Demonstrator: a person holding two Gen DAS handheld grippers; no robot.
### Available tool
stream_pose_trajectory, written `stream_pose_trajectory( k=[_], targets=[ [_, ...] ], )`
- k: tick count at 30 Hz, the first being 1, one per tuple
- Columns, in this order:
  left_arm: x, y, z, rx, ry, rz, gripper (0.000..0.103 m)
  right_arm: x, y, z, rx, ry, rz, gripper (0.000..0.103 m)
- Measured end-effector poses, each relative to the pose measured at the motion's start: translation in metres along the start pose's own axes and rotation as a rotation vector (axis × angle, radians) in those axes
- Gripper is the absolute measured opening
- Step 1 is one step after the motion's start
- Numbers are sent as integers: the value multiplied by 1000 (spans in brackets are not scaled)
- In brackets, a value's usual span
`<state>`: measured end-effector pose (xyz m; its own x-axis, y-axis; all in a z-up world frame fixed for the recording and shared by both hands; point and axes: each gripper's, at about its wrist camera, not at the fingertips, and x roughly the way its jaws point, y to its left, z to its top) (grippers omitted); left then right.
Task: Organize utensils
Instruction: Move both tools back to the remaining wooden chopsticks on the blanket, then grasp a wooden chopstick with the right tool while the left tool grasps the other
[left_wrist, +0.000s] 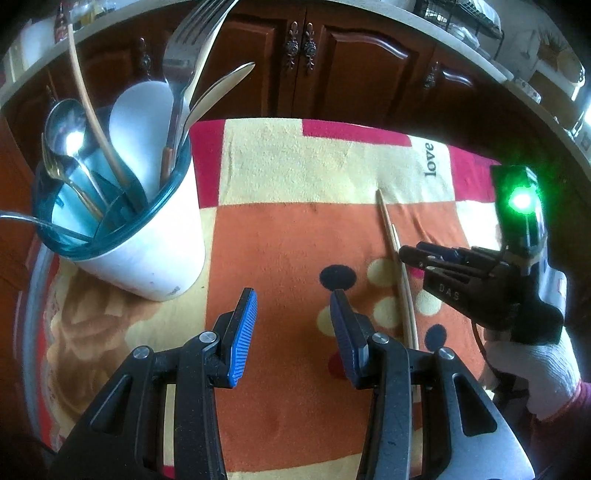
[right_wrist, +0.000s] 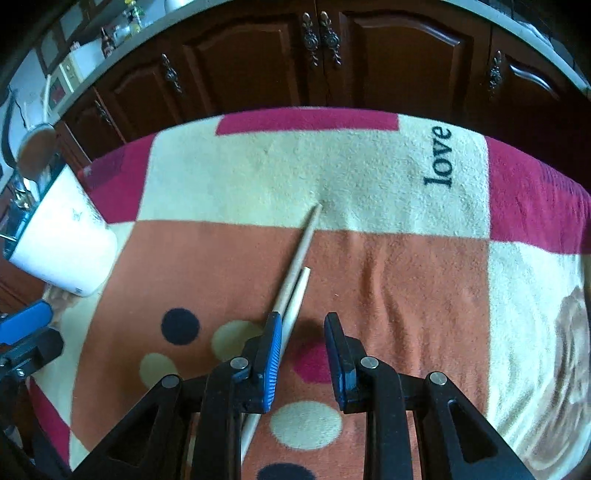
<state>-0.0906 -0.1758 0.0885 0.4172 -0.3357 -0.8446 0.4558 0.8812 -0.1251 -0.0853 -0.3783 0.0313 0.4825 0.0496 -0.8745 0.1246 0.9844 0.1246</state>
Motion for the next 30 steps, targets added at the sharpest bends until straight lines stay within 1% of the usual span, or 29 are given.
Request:
stream_pose_trajectory(
  k=[2,5,6,7,9,10,11,12,13,14,16,20,21,23,26,27,30],
  targets=[
    [0,0,-1,0,2,-3,41,3,1,0,-8,11,7,23],
    [0,0,-1,0,4,-1,41,7,7,2,-38,25,-16,24],
    [0,1,-1,-2,5,-1,41,8,9,3,-42,26,-12,24],
    [0,1,-1,-5,4,-1,41,8,13,3,-45,29,10,24],
    [0,2,0,-8,8,-2,41,7,13,3,-8,35,159,23],
    [1,1,0,-9,9,-3,41,6,10,3,26,32,218,23],
    [1,1,1,-9,8,-3,41,3,6,3,42,15,198,23],
    [1,1,1,-9,7,-3,41,2,1,4,44,3,150,23],
    [2,0,2,-8,8,-5,41,2,-3,5,44,1,125,23],
    [3,-1,2,-6,10,-7,41,3,-8,5,53,6,123,23],
    [6,-4,4,-4,13,-7,41,2,-15,7,74,7,146,23],
    [13,-9,5,-5,26,-8,41,0,-16,11,52,10,188,23],
    [15,-10,6,-5,28,-6,41,0,-13,11,42,15,188,23],
    [19,-13,10,-5,33,-3,41,6,-3,12,9,31,154,23],
    [26,-20,17,5,42,-1,41,8,2,12,-21,15,109,7],
    [30,-23,20,10,49,-3,41,7,-1,11,-11,10,116,6],
    [43,-33,32,20,58,-12,41,-6,-28,4,76,-32,144,6]
  ],
)
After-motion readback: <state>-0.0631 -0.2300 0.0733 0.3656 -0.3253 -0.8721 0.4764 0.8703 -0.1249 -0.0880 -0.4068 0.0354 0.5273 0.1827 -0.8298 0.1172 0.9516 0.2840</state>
